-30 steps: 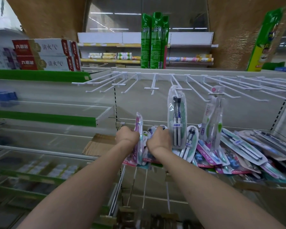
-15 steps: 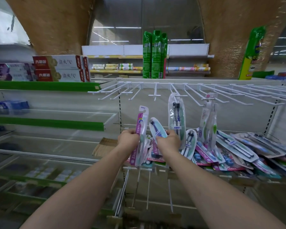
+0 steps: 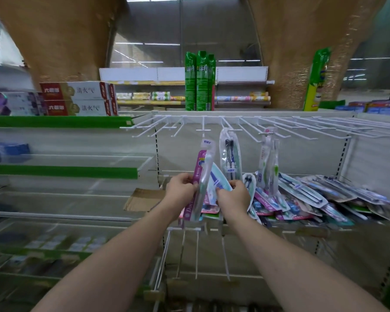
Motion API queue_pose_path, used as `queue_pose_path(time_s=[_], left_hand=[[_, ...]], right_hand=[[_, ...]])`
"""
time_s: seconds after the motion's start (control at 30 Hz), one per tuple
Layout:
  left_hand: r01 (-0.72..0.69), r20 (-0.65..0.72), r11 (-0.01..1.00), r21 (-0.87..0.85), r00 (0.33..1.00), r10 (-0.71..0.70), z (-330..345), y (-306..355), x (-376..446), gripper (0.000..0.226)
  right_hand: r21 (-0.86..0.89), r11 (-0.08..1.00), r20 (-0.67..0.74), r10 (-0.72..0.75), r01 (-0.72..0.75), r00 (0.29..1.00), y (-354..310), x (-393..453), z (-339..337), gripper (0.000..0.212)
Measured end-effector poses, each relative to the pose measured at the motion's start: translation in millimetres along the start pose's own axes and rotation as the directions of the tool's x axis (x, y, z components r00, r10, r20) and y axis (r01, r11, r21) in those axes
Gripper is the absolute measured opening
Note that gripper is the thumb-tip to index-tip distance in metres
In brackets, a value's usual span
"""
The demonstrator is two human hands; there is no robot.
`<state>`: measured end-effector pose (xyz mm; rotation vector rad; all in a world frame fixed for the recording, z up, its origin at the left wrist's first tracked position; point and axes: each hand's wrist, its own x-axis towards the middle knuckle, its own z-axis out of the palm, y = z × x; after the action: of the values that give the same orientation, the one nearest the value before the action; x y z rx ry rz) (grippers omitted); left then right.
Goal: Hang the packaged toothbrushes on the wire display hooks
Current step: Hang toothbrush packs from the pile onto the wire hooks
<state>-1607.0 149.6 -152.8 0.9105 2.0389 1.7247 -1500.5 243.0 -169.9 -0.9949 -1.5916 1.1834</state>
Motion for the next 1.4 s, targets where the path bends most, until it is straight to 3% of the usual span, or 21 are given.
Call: queue_pose_path(time_s=[0.83, 1.4], left_hand=[[0.112, -0.089, 0.989, -0.096, 0.989, -0.12, 16.5, 14.8, 27.3, 0.014], [0.094, -0.155, 0.993, -0.077, 0.982, -0.105, 21.6, 13.0, 42.2, 0.018]], right_hand=[[0.042, 0.995, -0.021, -0.087, 0.087, 0.996, -5.1, 20.2, -29.8, 0.017], [0.094, 0.992, 0.017, -0.085, 0.083, 0.996, -1.2, 33.6, -12.9, 0.018]])
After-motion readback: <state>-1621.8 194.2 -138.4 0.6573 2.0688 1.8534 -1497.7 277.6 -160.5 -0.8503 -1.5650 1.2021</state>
